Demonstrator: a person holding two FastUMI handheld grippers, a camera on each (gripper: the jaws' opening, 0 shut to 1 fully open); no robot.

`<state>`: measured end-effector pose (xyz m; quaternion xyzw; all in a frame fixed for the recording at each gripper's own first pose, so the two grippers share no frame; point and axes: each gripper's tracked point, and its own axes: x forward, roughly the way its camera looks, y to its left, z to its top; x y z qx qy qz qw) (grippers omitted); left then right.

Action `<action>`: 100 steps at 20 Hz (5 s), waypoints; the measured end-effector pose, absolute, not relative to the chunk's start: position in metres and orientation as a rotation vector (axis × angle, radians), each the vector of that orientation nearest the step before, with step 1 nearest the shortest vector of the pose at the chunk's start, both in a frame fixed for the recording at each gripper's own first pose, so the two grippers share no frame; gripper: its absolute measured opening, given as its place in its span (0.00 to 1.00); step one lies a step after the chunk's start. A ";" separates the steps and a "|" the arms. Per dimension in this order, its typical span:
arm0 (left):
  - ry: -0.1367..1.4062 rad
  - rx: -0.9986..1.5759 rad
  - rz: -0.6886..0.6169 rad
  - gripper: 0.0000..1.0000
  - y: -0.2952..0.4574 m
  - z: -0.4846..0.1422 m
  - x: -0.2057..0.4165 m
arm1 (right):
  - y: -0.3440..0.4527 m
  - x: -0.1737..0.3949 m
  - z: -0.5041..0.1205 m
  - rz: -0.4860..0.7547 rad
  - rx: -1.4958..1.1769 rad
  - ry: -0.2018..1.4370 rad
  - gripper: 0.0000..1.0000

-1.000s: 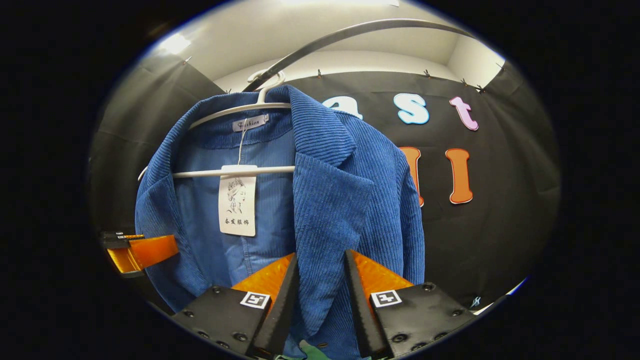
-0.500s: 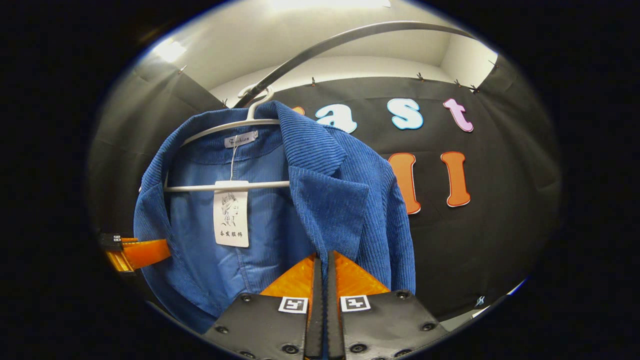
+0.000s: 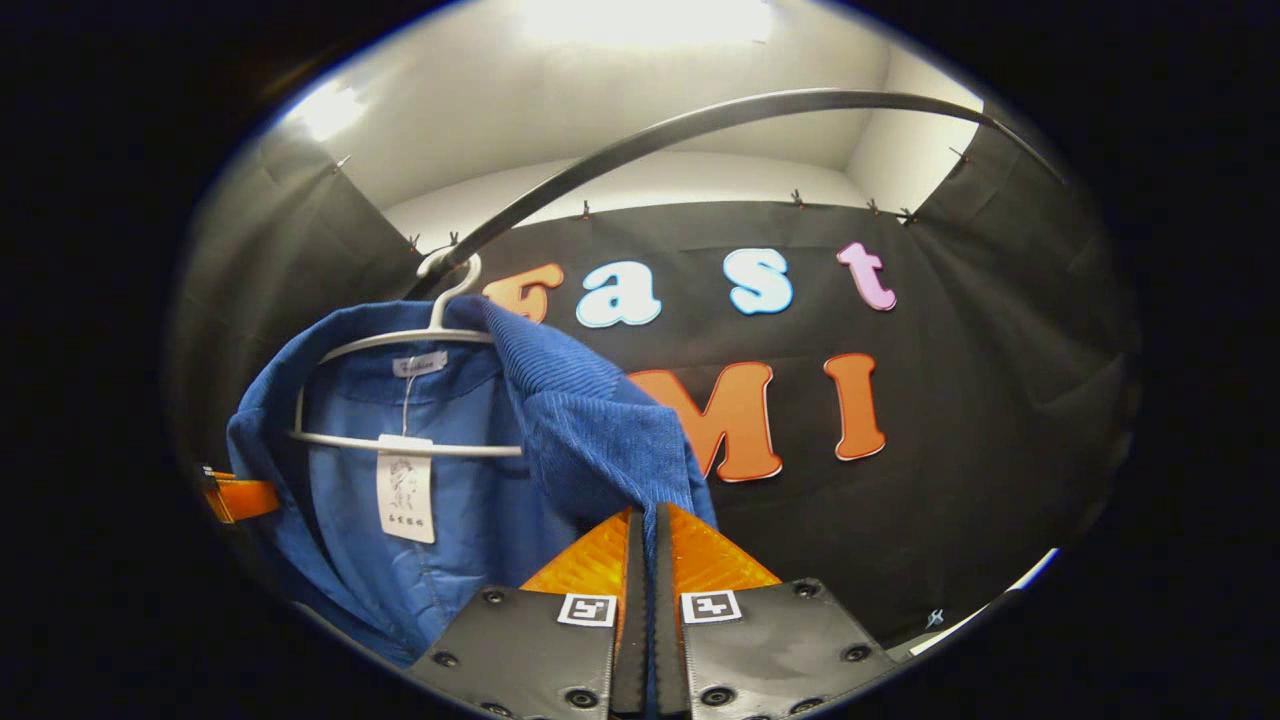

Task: Grasp the clothes on the hanger with both hands and then place them into the laundry hamper below.

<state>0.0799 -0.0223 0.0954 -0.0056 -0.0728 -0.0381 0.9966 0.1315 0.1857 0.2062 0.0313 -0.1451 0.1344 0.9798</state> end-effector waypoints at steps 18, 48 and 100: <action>-0.250 0.008 -0.025 0.01 0.060 0.187 0.085 | 0.157 0.186 0.256 0.433 0.444 -0.131 0.11; -0.114 0.002 -0.123 0.00 0.063 0.149 0.172 | 0.111 0.302 0.266 0.458 0.774 0.048 0.11; 0.223 0.043 -0.436 0.01 -0.181 -0.067 0.090 | 0.122 0.164 -0.017 0.355 0.106 0.375 0.09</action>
